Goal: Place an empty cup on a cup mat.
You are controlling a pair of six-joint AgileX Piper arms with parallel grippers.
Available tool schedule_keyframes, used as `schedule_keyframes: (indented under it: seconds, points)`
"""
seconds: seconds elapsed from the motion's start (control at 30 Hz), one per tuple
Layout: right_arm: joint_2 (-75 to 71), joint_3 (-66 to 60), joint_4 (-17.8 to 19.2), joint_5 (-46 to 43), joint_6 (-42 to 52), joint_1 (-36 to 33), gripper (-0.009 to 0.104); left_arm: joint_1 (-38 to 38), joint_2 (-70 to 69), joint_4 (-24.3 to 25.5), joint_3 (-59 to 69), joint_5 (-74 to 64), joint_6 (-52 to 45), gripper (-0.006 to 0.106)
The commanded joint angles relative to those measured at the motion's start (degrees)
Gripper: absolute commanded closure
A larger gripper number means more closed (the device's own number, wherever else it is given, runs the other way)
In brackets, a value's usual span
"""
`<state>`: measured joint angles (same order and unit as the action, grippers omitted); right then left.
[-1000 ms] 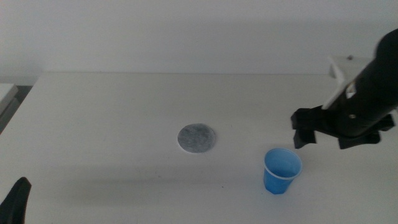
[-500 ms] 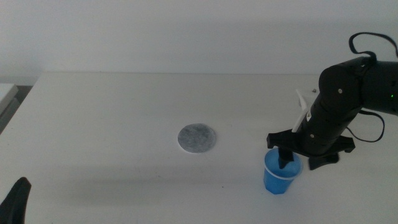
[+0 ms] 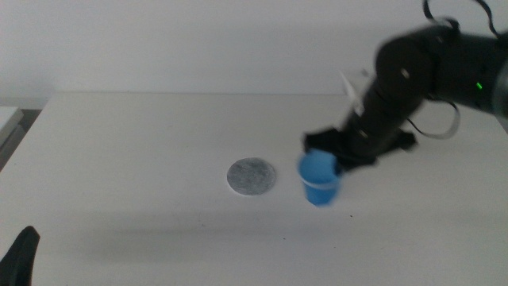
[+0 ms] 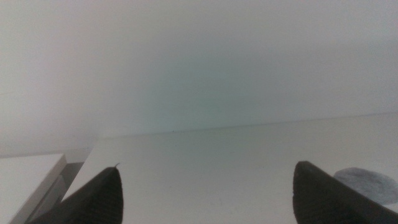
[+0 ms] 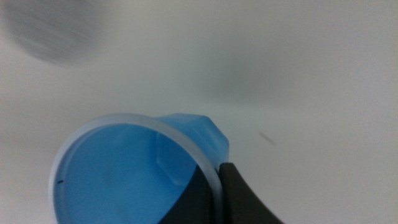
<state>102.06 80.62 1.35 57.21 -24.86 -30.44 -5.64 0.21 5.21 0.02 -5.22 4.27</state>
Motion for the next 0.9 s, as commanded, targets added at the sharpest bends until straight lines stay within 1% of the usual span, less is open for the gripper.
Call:
schedule_keyframes:
  seconds: [0.0,0.2,0.43,0.57,0.87]
  points:
    - [2.22,6.58,1.06,1.42,-0.63,-2.13,0.098,-0.1,-0.21,-0.14,-0.02,0.32,0.16,0.007]
    - [13.12,25.82,1.06,8.83,-0.63,-4.98,0.098,-0.1,-0.21,-0.14,-0.02,0.32,0.16,0.007]
    - [25.23,41.4,0.69,12.22,-0.63,-5.84,0.098,-0.1,-0.21,-0.14,-0.02,0.32,0.16,0.007]
    - [29.97,44.57,-1.35,12.18,-0.63,-5.84,0.098,-0.1,-0.21,-0.14,-0.02,0.32,0.16,0.007]
    - [32.82,44.57,-0.36,11.75,-0.63,-5.98,0.098,-0.1,-0.21,-0.14,-0.02,0.32,0.16,0.007]
